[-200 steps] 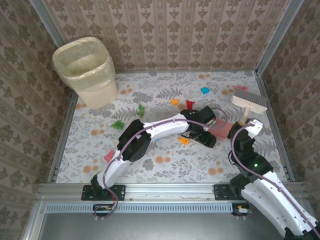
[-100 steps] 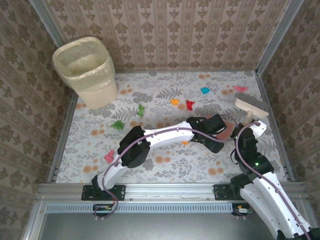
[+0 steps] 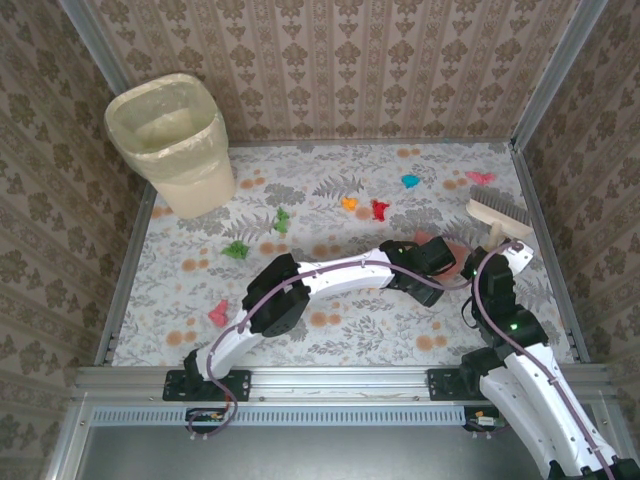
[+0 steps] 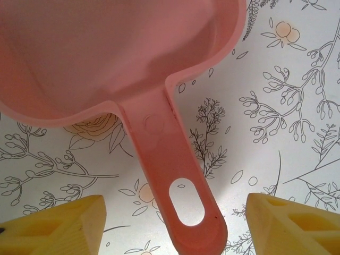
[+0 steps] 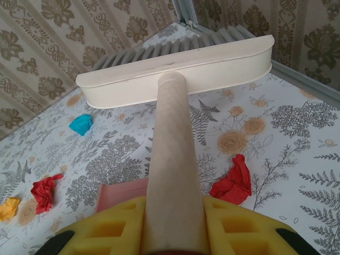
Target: Sweep away the paper scraps from the table
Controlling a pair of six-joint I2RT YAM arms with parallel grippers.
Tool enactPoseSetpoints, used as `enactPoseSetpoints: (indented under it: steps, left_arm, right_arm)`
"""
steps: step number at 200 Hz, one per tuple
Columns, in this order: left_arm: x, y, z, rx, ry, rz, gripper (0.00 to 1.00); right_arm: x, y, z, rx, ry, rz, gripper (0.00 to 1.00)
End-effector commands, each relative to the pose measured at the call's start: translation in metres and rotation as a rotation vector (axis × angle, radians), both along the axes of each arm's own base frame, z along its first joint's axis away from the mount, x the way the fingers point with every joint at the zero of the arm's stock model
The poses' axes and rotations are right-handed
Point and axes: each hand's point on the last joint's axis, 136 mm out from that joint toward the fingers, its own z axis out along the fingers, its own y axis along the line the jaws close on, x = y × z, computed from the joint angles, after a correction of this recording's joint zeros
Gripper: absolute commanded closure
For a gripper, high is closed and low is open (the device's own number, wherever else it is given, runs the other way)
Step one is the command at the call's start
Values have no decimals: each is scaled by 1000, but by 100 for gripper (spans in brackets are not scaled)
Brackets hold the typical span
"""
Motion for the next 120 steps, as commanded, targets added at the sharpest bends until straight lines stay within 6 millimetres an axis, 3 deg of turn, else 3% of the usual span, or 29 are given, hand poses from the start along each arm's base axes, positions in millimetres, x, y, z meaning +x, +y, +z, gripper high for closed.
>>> enactPoseSetpoints:
  steps: [1,78,120]
  left_arm:
    - [2,-1,-14,16,-2,36,30]
    - [1,-3,-22,21,-13,28,30]
    - [8,0,-25,43,-49,38,39]
  right_arm:
    - [3,1,13,20,-41,-2,100]
    - [4,2,12,22,-40,4,100]
    - [4,2,10,21,-37,4,100]
